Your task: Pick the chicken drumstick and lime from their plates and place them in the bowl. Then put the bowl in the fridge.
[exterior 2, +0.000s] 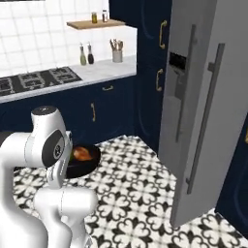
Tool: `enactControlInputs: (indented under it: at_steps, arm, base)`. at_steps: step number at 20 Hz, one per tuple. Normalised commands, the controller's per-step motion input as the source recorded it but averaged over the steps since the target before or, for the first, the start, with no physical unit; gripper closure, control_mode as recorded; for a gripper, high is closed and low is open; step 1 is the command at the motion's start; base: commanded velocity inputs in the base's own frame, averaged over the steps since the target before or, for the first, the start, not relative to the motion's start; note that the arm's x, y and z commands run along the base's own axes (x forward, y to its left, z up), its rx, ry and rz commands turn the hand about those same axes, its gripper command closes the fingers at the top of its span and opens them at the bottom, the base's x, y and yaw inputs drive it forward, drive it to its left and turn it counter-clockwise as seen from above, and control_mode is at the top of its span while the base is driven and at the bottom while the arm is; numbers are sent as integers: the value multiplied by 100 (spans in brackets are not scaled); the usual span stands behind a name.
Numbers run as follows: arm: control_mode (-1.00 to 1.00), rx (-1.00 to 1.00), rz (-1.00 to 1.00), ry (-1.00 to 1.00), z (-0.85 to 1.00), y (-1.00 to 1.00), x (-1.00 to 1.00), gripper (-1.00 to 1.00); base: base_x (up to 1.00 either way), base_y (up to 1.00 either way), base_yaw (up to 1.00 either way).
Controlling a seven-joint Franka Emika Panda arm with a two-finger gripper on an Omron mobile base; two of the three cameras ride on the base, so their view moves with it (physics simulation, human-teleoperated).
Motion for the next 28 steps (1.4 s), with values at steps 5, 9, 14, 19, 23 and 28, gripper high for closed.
enactControlInputs:
  at_steps: [5, 9, 14, 19, 23, 28]
  arm:
    - [100, 0, 0, 0, 0, 0, 0, 100]
    - [100, 0, 0, 0, 0, 0, 0, 100]
    - [100, 0, 0, 0, 0, 0, 0, 100]
    - [100, 0, 0, 0, 0, 0, 0, 100]
    - [100, 0, 0, 0, 0, 0, 0, 100]
    - [100, 0, 0, 0, 0, 0, 0, 100]
  base:
    - [96, 45, -63]
    - [81, 25, -71]
    - [80, 38, -68]
    - [63, 79, -12]
    - [48, 39, -25]
    - [97, 52, -51]
